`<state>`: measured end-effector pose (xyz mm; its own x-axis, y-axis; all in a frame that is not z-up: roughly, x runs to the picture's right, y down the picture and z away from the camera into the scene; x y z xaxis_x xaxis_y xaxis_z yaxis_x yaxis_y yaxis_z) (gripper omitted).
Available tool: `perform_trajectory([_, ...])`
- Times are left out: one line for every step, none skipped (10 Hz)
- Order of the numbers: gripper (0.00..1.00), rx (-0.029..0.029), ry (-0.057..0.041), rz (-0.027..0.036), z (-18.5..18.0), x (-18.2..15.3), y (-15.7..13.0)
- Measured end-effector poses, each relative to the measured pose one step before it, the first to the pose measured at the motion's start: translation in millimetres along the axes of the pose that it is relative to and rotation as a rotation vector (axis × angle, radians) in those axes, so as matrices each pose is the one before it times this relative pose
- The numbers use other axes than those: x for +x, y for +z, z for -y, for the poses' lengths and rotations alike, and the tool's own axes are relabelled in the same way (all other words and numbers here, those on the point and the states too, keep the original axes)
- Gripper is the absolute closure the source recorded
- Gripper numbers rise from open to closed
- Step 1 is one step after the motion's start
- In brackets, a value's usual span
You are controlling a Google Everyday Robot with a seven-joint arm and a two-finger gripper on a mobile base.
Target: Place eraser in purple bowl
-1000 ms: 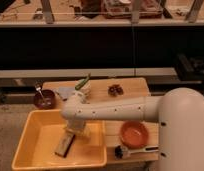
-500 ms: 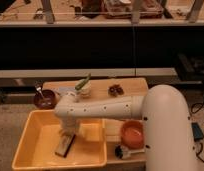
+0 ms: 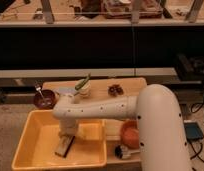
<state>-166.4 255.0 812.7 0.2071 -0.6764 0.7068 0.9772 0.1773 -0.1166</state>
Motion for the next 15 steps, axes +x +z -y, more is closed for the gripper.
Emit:
perform_trajectory([0.84,-0.00007,-0.00134,0.00324,0.53,-1.19,-3.04])
perform_trajectory([0.92,-0.006,-0.00108,-0.00089,-2.08,0.24,-1.44])
perform_trajectory([0.99,0.00163,0.00081,-0.00128,-0.75,0.86,-2.18])
perform_trajectory([1.0,0.00052,-0.00038,-0.00081,0.08,0.29,-1.01])
perform_trajectory([1.0,-0.00032,-0.00111,-0.00163,0.44,0.17,-0.52])
perform_trajectory([1.0,0.00042,0.00017,-0.00186,-0.45,0.19,-0.89])
perform_trajectory([1.0,0.00454,0.01326,-0.01915,-5.0,1.38,-7.3])
perform_trajectory([1.0,0.01456,0.01133,-0.01376,-1.78,0.17,-8.09])
perform_trajectory([1.0,0.02049,0.01457,-0.02244,-3.78,0.52,-17.62])
perform_trajectory([1.0,0.02185,0.00878,-0.01919,-1.9,-0.24,-21.51])
perform_trajectory([1.0,0.02661,0.01021,-0.02238,-0.94,1.13,-28.73])
perform_trajectory([1.0,0.01911,0.00501,-0.01554,-0.1,1.62,-20.23])
perform_trajectory([1.0,0.02741,0.00282,-0.02524,0.64,4.37,-28.73])
perform_trajectory([1.0,0.01509,-0.00202,-0.01767,1.7,4.24,-16.22])
perform_trajectory([1.0,0.01476,-0.0074,-0.02404,5.69,9.27,-21.42])
